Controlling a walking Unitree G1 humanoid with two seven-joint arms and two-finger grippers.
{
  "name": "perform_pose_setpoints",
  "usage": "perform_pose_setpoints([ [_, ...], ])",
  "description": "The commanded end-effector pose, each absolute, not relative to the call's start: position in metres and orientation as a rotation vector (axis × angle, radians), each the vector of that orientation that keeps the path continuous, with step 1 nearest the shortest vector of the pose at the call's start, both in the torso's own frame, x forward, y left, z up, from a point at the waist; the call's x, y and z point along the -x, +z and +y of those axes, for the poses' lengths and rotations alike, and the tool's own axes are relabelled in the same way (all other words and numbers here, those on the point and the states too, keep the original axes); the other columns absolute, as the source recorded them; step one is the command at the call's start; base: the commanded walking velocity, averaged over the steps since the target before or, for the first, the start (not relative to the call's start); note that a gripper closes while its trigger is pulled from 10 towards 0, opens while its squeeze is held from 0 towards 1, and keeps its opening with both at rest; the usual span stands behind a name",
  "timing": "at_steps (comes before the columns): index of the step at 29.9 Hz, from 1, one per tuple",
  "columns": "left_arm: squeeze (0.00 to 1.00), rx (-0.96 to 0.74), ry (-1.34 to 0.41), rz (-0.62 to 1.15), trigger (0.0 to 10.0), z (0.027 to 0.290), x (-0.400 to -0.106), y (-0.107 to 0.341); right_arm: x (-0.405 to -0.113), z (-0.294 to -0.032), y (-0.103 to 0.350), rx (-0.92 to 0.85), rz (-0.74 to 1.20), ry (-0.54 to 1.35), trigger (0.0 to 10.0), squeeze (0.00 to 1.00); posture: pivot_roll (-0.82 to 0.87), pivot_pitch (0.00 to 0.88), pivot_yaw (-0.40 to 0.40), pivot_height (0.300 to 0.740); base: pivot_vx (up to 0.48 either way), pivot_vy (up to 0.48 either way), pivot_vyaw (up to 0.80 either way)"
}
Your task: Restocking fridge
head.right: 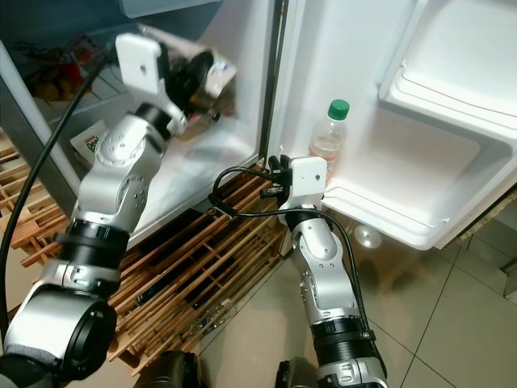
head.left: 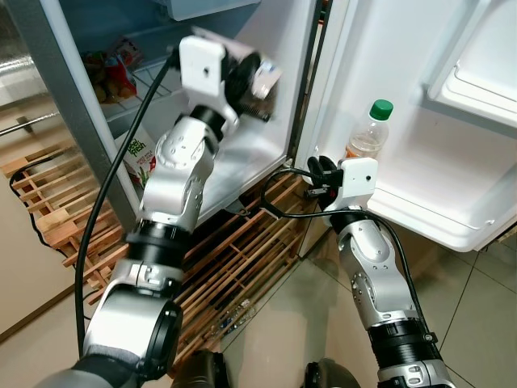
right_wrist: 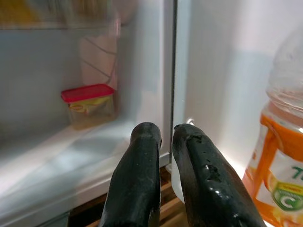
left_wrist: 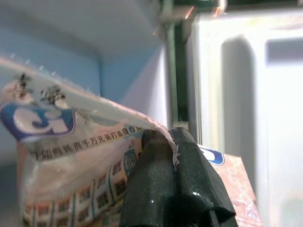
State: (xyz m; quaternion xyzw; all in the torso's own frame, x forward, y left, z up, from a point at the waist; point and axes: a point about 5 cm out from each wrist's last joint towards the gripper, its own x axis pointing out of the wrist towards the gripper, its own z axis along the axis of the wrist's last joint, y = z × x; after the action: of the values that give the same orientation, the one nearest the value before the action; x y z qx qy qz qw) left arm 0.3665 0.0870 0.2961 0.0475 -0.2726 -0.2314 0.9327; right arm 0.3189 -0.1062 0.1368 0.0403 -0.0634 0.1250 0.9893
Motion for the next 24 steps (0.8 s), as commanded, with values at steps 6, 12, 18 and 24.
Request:
perform_pose_setpoints([
  [6, 0.0, -0.194, -0.398, -0.587, 0.0, 0.102, -0.379, 0.294, -0.32, -0.11, 0.137, -0.08, -0.135, 0.234, 10.0, 0.0, -0.07, 0.0, -0.002, 0.689, 0.0, 0.0, 0.0],
  [12, 0.0, -0.197, -0.314, -0.555, 0.0, 0.118, -0.387, 0.283, -0.32, -0.109, 0.138, -0.08, -0.137, 0.236, 10.0, 0.0, -0.08, 0.0, -0.003, 0.689, 0.0, 0.0, 0.0],
  [18, 0.0, -0.278, -0.237, -0.58, 0.0, 0.135, -0.391, 0.288, -0.321, -0.109, 0.139, -0.076, -0.138, 0.237, 10.0, 0.0, -0.08, 0.0, -0.003, 0.689, 0.0, 0.0, 0.0],
  [24, 0.0, -0.385, -0.205, -0.631, 0.0, 0.138, -0.39, 0.299, -0.321, -0.109, 0.138, -0.076, -0.136, 0.236, 10.0, 0.0, -0.08, 0.0, -0.002, 0.689, 0.0, 0.0, 0.0],
])
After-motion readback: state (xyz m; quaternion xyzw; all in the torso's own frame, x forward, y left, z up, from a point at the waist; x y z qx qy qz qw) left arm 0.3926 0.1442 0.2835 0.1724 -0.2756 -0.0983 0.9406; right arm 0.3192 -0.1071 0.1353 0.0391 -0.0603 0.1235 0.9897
